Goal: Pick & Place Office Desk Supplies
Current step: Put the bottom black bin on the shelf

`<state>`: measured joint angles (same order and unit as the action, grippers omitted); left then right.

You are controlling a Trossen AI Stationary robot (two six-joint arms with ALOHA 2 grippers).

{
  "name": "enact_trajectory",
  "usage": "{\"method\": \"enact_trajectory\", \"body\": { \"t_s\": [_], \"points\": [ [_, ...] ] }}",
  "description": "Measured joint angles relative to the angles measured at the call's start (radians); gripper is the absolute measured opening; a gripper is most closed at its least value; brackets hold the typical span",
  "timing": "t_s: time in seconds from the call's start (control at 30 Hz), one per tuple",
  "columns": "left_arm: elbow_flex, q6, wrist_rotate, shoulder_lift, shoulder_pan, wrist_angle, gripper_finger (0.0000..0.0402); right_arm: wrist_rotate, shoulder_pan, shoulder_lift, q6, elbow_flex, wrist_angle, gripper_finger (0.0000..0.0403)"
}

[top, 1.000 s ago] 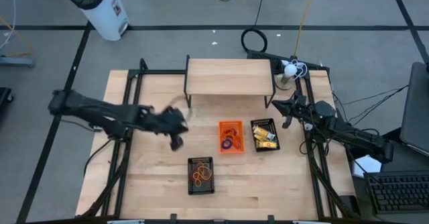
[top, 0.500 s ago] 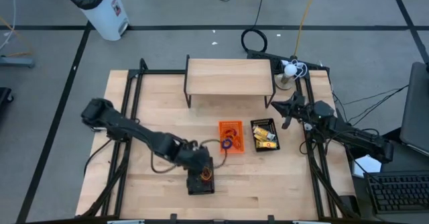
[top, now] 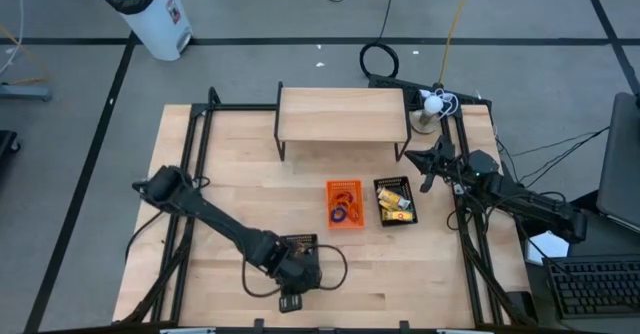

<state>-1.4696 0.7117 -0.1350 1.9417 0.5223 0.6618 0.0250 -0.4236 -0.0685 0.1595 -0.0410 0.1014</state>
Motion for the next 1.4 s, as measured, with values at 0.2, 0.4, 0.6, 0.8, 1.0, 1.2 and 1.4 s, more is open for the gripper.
{"method": "enact_trajectory", "body": {
  "t_s": [0.2, 0.4, 0.6, 0.8, 1.0, 1.2, 1.4],
  "points": [
    [0.0, 0.025, -0.006, 0.054, 0.024, -0.014, 0.0147, -0.005, 0.0, 0.0, -0.033, 0.0, 0.003, 0.0],
    [0.0, 0.032, 0.004, 0.104, 0.03, -0.037, 0.0147, -0.002, 0.0, 0.0, -0.005, 0.0, -0.001, 0.0],
    [0.0, 0.031, 0.037, 0.135, 0.027, -0.045, 0.0147, 0.002, 0.0, 0.0, 0.011, 0.0, -0.003, 0.0],
    [0.0, 0.026, 0.063, 0.134, 0.014, -0.05, 0.0139, 0.003, 0.0, 0.0, 0.038, 0.0, -0.035, 0.0],
    [0.0, -0.019, 0.044, 0.127, 0.009, -0.033, 0.0024, 0.002, 0.0, 0.0, 0.038, 0.0, -0.058, 0.0],
    [-0.001, -0.011, 0.168, 0.074, 0.017, 0.107, 0.0004, 0.003, 0.0, 0.0, 0.038, 0.0, -0.063, 0.0],
    [0.0, 0.005, 0.247, -0.07, 0.017, 0.216, 0.0002, 0.003, 0.0, 0.0, 0.038, 0.0, -0.065, 0.0]
  ]
}}
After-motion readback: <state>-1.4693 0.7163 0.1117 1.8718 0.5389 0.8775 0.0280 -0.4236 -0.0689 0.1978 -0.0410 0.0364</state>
